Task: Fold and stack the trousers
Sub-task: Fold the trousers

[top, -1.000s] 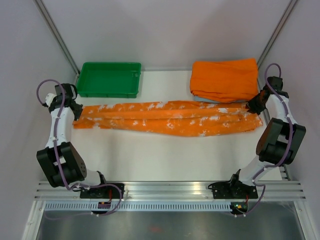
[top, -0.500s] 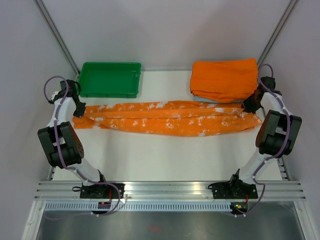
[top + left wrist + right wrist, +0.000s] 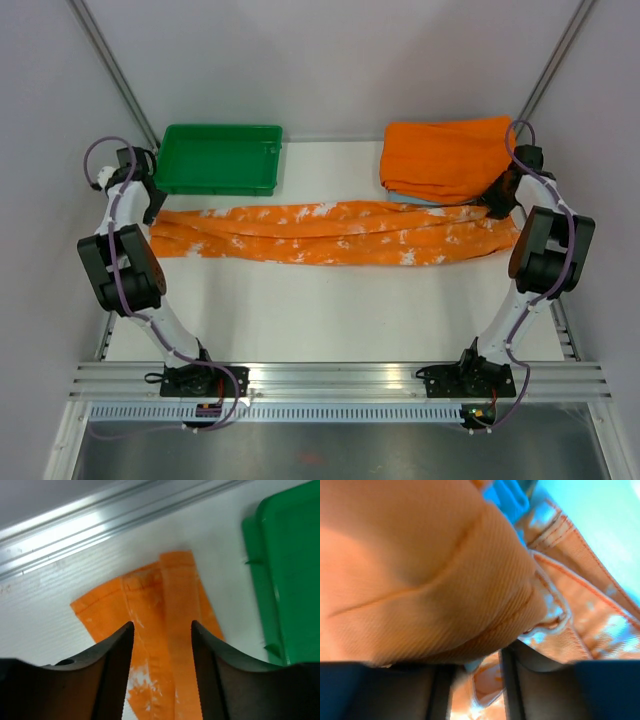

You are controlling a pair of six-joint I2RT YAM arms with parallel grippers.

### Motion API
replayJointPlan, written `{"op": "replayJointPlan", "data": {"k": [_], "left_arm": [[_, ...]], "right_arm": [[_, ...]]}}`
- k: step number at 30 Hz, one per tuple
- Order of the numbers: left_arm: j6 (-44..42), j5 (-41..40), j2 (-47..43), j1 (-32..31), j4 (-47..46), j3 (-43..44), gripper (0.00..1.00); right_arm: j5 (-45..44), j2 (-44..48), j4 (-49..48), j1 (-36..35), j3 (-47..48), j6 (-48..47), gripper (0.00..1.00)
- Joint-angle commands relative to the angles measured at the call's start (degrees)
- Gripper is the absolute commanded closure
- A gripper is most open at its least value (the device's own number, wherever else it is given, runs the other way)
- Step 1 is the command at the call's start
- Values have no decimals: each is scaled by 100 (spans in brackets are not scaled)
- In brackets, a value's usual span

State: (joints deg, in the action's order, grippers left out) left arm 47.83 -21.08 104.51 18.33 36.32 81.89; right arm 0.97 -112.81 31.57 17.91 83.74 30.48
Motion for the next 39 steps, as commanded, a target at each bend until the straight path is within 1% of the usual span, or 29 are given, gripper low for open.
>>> {"op": "replayJointPlan", "data": {"k": [1, 2, 3, 4, 5, 6, 9, 11, 12, 14, 15, 16, 17, 18, 19, 20, 21, 22, 23, 24, 25, 27, 28, 29, 32, 37, 39], "left_arm": [[-590, -125, -44, 75, -590, 705, 38], [-756, -55, -71, 57, -599, 793, 26], [-854, 111, -193, 40, -617, 942, 23], [-959, 226, -272, -22, -739, 995, 23], [-1152, 332, -369, -57, -810, 1013, 21], [-1232, 489, -596, -179, -889, 1005, 21], [-1531, 605, -896, -495, -977, 978, 20], [-1646, 745, -1169, -663, -890, 874, 20], [-1680, 781, -1265, -846, -872, 795, 20], [-1681, 816, -1625, -1058, -802, 410, 19], [-1655, 851, -1766, -1268, -819, 233, 19], [-1550, 877, -2072, -1375, -828, 22, 19], [-1488, 947, -2249, -1471, -889, -423, 20], [-1427, 1009, -2407, -1638, -950, -654, 20], [-1243, 1053, -2583, -1700, -994, -891, 22], [-1163, 1158, -2854, -1744, -1038, -1346, 24], [-1084, 1185, -2970, -1754, -1161, -1551, 27], [-909, 1203, -3067, -1762, -1214, -1762, 33], [-829, 1264, -3216, -1754, -1232, -2077, 37], [-785, 1334, -3278, -1928, -1302, -2211, 43], [-741, 1387, -3323, -1938, -1372, -2351, 61], [-644, 1510, -3367, -1938, -1504, -2721, 81], [-574, 1580, -3289, -1938, -1705, -2939, 96], [-556, 1633, -3288, -1938, -1811, -3029, 98], [-503, 1914, -2867, -1947, -2181, -3179, 98], [-503, 2082, -1700, -1982, -2418, -2977, 98], [-512, 2082, -1417, -1991, -2462, -2854, 98]], "right_arm": [[-238, 154, -609, 46, 755, -560, 48], [-168, 250, -556, 11, 862, -752, 34], [-115, 321, -521, -7, 967, -850, 29], [233, 374, -451, -24, 1125, -938, 20], [367, 522, -415, -51, 1179, -1017, 14], [682, 611, -398, -60, 1188, -1035, 11], [913, 1032, -459, -139, 987, -1061, 10], [940, 1391, -494, -183, 662, -1079, 10], [940, 1524, -572, -191, 504, -1053, 11], [957, 1918, -661, -192, -23, -1018, 13], [966, 2052, -731, -192, -208, -983, 16], [1001, 2279, -749, -192, -584, -956, 26], [1019, 2377, -775, -192, -787, -947, 33], [1045, 2483, -854, -200, -1172, -939, 40], [1054, 2640, -898, -200, -1350, -939, 58], [984, 2694, -942, -209, -1535, -930, 68], [905, 2729, -977, -200, -1693, -930, 76], [844, 2730, -986, -209, -1938, -947, 92], [687, 2712, -978, -209, -2028, -947, 99], [615, 2695, -978, -209, -2090, -947, 100], [554, 2634, -1004, -209, -2221, -921, 100], [518, 2563, -1240, -209, -2432, -842, 100], [509, 2458, -1302, -209, -2494, -764, 100], [509, 2405, -1372, -209, -2538, -711, 100], [457, 2150, -1627, -244, -2696, -596, 100], [167, 1545, -1760, -306, -2539, -587, 100], [149, 1359, -1734, -332, -2390, -578, 100]]}}
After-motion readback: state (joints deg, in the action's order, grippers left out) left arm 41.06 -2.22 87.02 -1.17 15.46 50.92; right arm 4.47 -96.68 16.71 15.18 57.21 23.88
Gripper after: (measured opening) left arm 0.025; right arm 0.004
